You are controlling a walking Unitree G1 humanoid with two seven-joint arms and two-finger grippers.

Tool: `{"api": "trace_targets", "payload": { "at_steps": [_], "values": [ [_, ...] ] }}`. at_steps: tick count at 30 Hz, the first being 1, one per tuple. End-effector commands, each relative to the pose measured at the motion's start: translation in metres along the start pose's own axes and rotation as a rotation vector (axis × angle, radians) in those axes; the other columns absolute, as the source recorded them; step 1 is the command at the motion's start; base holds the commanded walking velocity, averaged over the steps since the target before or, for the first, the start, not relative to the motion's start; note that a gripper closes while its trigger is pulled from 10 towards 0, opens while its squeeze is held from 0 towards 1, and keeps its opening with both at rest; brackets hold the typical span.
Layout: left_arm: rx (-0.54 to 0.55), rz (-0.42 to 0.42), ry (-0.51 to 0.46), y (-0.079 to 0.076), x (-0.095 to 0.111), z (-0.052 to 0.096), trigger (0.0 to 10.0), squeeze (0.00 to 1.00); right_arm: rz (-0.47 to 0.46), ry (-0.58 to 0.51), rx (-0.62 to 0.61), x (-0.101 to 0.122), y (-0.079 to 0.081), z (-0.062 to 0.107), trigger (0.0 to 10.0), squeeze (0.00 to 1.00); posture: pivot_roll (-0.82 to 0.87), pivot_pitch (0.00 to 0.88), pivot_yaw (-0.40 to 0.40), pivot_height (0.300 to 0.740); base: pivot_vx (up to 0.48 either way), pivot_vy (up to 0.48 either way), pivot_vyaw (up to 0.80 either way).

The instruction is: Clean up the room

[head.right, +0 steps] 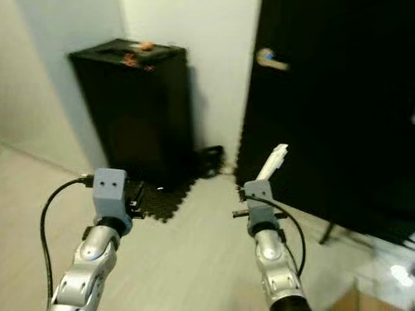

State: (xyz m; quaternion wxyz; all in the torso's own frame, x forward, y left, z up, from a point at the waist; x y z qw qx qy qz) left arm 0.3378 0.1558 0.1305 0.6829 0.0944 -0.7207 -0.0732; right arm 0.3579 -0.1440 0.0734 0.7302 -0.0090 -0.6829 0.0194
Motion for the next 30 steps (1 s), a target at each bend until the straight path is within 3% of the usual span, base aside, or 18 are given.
{"api": "trace_targets", "payload": {
  "at_steps": [1,4,8,18,22,30],
  "values": [
    [0.004,-0.019,0.013,0.0003,-0.0055,0.0008,10.0,0.00,0.008,0.009,0.000,-0.0028,0.0004,0.0009,10.0,0.00,-0.02,0.072,0.023,0.740,0.000,0.000,-0.80],
    [-0.007,-0.009,0.019,-0.0017,-0.0064,0.0013,10.0,0.00,0.012,0.010,-0.001,-0.0031,-0.0002,0.0013,10.0,0.00,-0.02,0.072,0.023,0.740,0.000,0.000,-0.80],
    [-0.040,0.064,0.029,-0.0061,-0.0046,0.0021,10.0,0.00,0.020,0.019,-0.007,-0.0053,-0.0028,0.0016,10.0,0.00,-0.02,0.075,0.023,0.740,0.000,0.000,-0.80],
    [-0.042,0.097,0.033,-0.0057,-0.0029,0.0018,10.0,0.00,0.021,0.022,-0.001,-0.0058,0.0003,0.0009,10.0,0.00,-0.02,0.075,0.020,0.740,0.000,0.000,-0.80],
    [-0.047,0.152,0.030,-0.0065,-0.0010,0.0017,10.0,0.00,0.022,0.022,-0.001,-0.0058,0.0002,0.0007,10.0,0.00,-0.02,0.075,0.021,0.740,0.000,0.000,-0.80],
    [-0.058,0.161,0.055,-0.0065,-0.0041,0.0007,10.0,0.00,0.022,0.024,-0.008,-0.0067,-0.0016,0.0013,10.0,0.00,-0.02,0.078,0.024,0.740,0.000,0.000,-0.80]
  ]
}}
Point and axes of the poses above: a point about 5 cm out from each wrist's last joint towards the gripper, its own z axis pointing back from the gripper into the wrist, its own x axis along the axis of the wrist's last joint, y = z × x, the point moved 5 cm from there along -z, pointing out of the wrist towards the gripper, and after that the axes turned 10 degrees about -z, right-handed, at the moved point
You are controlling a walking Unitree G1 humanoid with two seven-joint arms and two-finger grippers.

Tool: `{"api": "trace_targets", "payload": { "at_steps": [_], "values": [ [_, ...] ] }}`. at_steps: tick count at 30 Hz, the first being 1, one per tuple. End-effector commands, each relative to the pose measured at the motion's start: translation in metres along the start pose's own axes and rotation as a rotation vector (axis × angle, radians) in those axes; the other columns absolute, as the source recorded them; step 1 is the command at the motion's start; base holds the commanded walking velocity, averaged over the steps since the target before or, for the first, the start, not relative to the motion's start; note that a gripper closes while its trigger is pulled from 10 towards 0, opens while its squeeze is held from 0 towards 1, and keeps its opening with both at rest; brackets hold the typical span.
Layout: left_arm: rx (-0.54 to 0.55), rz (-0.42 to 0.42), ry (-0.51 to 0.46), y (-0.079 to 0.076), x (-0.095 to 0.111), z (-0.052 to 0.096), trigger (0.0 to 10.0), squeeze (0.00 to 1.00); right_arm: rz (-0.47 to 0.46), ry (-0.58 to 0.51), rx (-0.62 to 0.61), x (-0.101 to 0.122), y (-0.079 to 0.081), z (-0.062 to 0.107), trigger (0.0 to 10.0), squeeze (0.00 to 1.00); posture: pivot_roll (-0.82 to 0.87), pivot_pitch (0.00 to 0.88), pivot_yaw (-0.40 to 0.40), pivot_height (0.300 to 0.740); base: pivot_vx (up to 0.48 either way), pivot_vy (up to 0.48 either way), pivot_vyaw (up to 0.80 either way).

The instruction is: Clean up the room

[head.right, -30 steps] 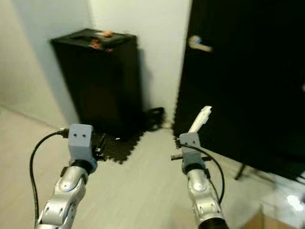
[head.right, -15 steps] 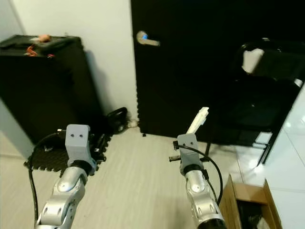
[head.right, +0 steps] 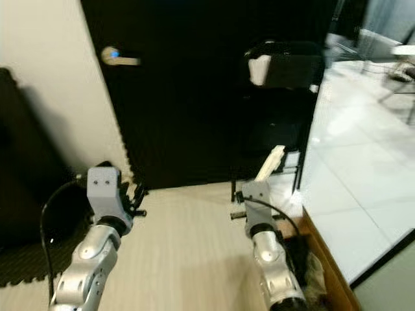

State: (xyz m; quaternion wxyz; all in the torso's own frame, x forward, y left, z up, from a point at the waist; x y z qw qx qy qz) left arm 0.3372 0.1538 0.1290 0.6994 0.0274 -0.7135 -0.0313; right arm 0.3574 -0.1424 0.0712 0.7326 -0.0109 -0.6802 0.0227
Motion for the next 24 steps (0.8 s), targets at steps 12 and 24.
{"api": "trace_targets", "payload": {
  "at_steps": [12,24],
  "values": [
    [-0.046,-0.171,0.071,-0.010,-0.018,-0.001,10.0,0.00,0.031,0.066,-0.012,-0.013,-0.004,0.001,10.0,0.00,-0.02,0.080,0.021,0.740,0.000,0.000,-0.80],
    [-0.066,-0.182,0.100,-0.015,-0.027,0.001,10.0,0.00,0.057,0.177,-0.007,-0.035,-0.004,0.004,10.0,0.00,-0.02,0.081,0.022,0.740,0.000,0.000,-0.80]
  ]
}}
Point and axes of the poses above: a point about 5 cm out from each wrist's last joint towards the gripper, its own z axis pointing back from the gripper into the wrist, its own x axis along the axis of the wrist's last joint, y = z × x, the point moved 5 cm from there along -z, pointing out of the wrist towards the gripper, and after that the axes turned 10 degrees about -z, right-handed, at the moved point
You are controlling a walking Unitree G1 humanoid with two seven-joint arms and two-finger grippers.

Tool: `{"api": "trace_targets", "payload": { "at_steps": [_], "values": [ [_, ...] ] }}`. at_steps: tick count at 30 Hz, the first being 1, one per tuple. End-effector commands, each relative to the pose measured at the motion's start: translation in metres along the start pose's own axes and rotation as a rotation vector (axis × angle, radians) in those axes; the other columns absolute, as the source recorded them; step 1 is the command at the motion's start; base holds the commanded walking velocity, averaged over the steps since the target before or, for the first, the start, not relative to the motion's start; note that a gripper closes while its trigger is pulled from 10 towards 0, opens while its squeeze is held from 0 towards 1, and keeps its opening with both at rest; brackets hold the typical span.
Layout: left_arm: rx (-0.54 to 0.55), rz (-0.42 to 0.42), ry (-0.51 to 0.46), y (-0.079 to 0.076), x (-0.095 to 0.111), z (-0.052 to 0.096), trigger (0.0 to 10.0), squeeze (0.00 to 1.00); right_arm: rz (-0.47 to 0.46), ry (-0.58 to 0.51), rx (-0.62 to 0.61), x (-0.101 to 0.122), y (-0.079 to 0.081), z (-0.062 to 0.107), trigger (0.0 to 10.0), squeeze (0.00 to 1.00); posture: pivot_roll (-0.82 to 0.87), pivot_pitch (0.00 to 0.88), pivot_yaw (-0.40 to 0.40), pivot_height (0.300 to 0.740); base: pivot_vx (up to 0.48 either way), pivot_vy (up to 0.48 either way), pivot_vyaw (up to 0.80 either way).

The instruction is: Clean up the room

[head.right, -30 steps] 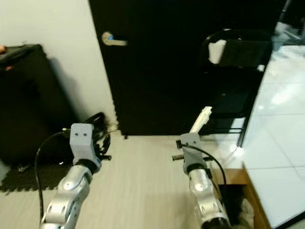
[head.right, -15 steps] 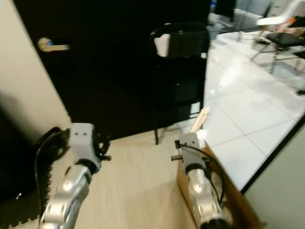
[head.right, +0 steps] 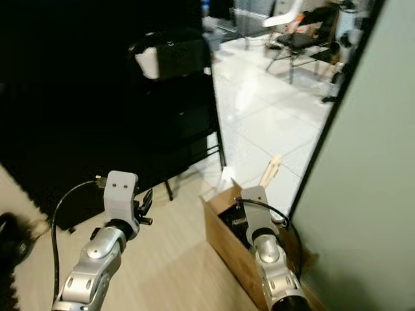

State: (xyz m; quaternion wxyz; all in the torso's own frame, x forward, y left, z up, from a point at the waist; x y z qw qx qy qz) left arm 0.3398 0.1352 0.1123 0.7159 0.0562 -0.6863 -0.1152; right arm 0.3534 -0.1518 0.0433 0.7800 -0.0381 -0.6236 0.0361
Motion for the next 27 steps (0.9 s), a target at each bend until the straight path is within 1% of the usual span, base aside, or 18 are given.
{"api": "trace_targets", "payload": {
  "at_steps": [1,4,8,11,13,16,17,19,20,21,22,27],
  "values": [
    [0.014,-0.021,0.044,0.003,-0.012,0.003,10.0,0.00,0.002,0.028,0.011,-0.007,0.004,0.001,10.0,0.00,-0.02,0.081,0.022,0.740,0.000,0.000,-0.80],
    [0.037,-0.020,0.056,0.002,-0.018,0.001,10.0,0.00,0.013,0.031,0.031,-0.007,0.010,0.001,10.0,0.00,-0.02,0.078,0.024,0.740,0.000,0.000,-0.80],
    [0.054,-0.030,0.061,0.003,-0.019,0.000,10.0,0.00,0.020,0.032,0.047,-0.007,0.012,0.001,10.0,0.00,-0.02,0.078,0.024,0.740,0.000,0.000,-0.80],
    [0.068,-0.024,0.066,0.007,-0.020,0.000,10.0,0.00,0.023,0.032,0.088,-0.006,0.019,0.002,10.0,0.00,-0.02,0.078,0.024,0.740,0.000,0.000,-0.80],
    [0.067,-0.023,0.065,0.007,-0.020,0.001,10.0,0.00,0.024,0.034,0.094,-0.006,0.020,0.002,10.0,0.00,-0.02,0.078,0.024,0.740,0.000,0.000,-0.80],
    [0.068,0.003,0.060,0.009,-0.020,0.001,10.0,0.00,0.025,0.065,0.158,-0.011,0.030,0.003,10.0,0.00,-0.02,0.069,0.016,0.740,0.000,0.000,-0.80],
    [0.068,0.003,0.062,0.009,-0.020,0.002,10.0,0.00,0.041,0.097,0.220,-0.018,0.039,0.005,10.0,0.00,-0.02,0.069,0.016,0.740,0.000,0.000,-0.43],
    [0.068,0.003,0.062,0.009,-0.020,0.002,10.0,0.00,0.041,0.097,0.220,-0.018,0.039,0.005,10.0,0.00,-0.02,0.069,0.016,0.740,0.000,0.000,-0.43],
    [0.069,0.002,0.064,0.009,-0.021,0.002,10.0,0.00,0.052,0.119,0.261,-0.022,0.045,0.007,10.0,0.00,-0.02,0.069,0.016,0.740,0.000,0.000,0.00],
    [0.068,-0.003,0.068,0.009,-0.022,0.003,10.0,0.00,0.094,0.126,0.290,-0.025,0.049,0.009,10.0,0.00,-0.02,0.066,0.015,0.740,0.000,0.000,0.00],
    [0.066,-0.008,0.075,0.008,-0.024,0.003,10.0,0.00,0.103,0.130,0.301,-0.027,0.052,0.011,10.0,0.00,-0.02,0.066,0.015,0.740,0.000,0.000,0.00],
    [0.071,-0.011,0.077,0.009,-0.027,0.006,10.0,0.00,0.094,0.121,0.295,-0.027,0.054,0.011,10.0,0.00,-0.01,0.060,0.016,0.740,0.000,0.000,0.00]
  ]
}}
Point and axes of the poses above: a point about 5 cm out from each wrist's last joint towards the gripper, its own z axis pointing back from the gripper into the wrist, its own x axis along the axis of the wrist's last joint, y = z × x, the point moved 5 cm from there along -z, pointing out of the wrist towards the gripper, and after that the axes turned 10 degrees about -z, right-handed, at the moved point
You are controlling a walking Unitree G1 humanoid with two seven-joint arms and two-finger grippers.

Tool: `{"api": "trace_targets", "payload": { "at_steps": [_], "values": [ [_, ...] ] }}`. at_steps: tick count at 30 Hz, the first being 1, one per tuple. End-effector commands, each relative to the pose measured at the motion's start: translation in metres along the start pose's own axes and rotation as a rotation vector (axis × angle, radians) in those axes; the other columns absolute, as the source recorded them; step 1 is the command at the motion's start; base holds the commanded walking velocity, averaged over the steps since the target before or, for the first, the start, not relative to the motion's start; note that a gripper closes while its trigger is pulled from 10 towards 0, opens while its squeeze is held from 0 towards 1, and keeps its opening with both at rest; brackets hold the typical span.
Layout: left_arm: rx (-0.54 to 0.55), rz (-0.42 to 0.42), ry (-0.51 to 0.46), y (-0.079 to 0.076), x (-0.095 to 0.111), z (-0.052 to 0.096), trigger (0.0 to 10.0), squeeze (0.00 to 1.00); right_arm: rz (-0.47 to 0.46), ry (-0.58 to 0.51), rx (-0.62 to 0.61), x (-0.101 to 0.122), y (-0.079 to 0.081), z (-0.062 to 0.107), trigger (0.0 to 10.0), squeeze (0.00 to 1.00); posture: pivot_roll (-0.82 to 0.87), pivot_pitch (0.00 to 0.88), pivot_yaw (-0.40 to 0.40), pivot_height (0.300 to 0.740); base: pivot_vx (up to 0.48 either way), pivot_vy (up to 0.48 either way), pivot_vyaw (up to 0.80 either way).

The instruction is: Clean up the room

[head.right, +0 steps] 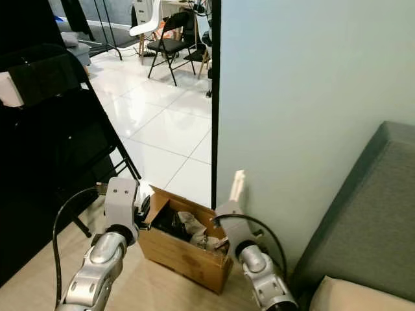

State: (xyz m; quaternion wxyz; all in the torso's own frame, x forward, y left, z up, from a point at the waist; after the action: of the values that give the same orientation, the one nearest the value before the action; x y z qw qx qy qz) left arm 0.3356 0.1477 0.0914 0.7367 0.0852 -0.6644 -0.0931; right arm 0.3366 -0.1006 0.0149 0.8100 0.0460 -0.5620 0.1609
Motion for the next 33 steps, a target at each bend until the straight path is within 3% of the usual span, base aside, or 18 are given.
{"api": "trace_targets", "payload": {
  "at_steps": [1,28,33],
  "values": [
    [0.009,-0.009,0.011,0.0031,-0.0042,0.0010,10.0,0.00,0.002,0.000,0.003,-0.0003,0.0005,0.0001,10.0,0.00,-0.01,0.060,0.016,0.740,0.000,0.000,0.00],
    [0.021,-0.009,0.012,0.0075,-0.0029,-0.0003,10.0,0.00,0.004,-0.017,0.021,0.0024,0.0024,0.0012,10.0,0.00,-0.01,0.065,0.016,0.740,0.000,0.000,0.00],
    [0.028,-0.003,0.006,0.0108,-0.0019,-0.0002,10.0,0.00,-0.010,-0.023,0.016,0.0025,0.0011,0.0018,10.0,0.00,-0.01,0.070,0.018,0.740,0.398,0.000,-0.16]
  ]
}}
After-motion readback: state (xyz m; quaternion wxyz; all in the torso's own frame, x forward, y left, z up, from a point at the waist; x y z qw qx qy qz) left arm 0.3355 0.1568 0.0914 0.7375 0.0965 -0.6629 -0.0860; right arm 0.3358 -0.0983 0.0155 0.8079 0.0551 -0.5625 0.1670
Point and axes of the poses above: a point about 5 cm out from each wrist's last joint towards the gripper, its own z axis pointing back from the gripper into the wrist, its own x axis along the axis of the wrist's last joint, y = z × x, the point moved 5 cm from there along -z, pointing out of the wrist towards the gripper, and after that the axes turned 10 degrees about -z, right-handed, at the moved point
